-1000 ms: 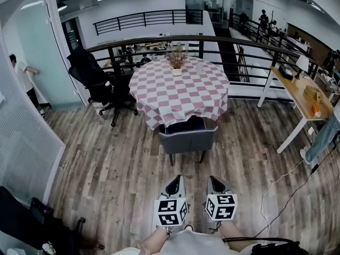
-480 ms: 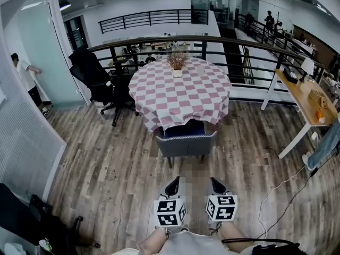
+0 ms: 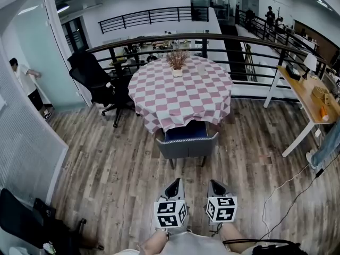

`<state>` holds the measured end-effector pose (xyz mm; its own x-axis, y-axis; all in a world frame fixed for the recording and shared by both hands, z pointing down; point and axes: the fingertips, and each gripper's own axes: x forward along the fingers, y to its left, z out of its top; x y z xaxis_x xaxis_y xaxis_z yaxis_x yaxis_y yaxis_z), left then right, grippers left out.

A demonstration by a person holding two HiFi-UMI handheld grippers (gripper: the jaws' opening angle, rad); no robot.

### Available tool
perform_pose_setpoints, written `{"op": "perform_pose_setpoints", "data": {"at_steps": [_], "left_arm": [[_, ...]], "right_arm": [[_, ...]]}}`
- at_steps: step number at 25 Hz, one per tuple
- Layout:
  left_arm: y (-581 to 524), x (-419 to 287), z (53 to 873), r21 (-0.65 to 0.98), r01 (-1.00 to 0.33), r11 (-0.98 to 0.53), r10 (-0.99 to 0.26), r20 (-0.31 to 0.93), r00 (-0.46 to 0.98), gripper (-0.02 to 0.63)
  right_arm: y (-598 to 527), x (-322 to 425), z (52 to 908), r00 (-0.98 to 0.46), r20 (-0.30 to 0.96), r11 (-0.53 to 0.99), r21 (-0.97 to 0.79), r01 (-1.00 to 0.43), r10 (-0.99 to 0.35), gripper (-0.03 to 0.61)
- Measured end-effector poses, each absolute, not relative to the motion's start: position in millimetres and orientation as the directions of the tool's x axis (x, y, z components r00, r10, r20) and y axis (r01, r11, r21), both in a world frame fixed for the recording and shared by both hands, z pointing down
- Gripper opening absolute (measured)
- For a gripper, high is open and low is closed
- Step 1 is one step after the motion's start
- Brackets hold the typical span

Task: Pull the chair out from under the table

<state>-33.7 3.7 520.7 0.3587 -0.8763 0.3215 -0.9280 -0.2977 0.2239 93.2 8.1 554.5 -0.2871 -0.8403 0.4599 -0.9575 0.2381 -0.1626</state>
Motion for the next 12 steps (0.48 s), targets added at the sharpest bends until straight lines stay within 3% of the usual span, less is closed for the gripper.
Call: {"op": "perform_pose_setpoints", "data": {"at_steps": [12], "left_arm": [[-73, -37, 522, 0.245, -0.923, -0.295, -0.879, 0.309, 0.363, 0.003]], "right_arm": [[-72, 90, 548, -0.279, 0.457, 0.245, -0.133, -0.960, -0.845, 0.017]]}}
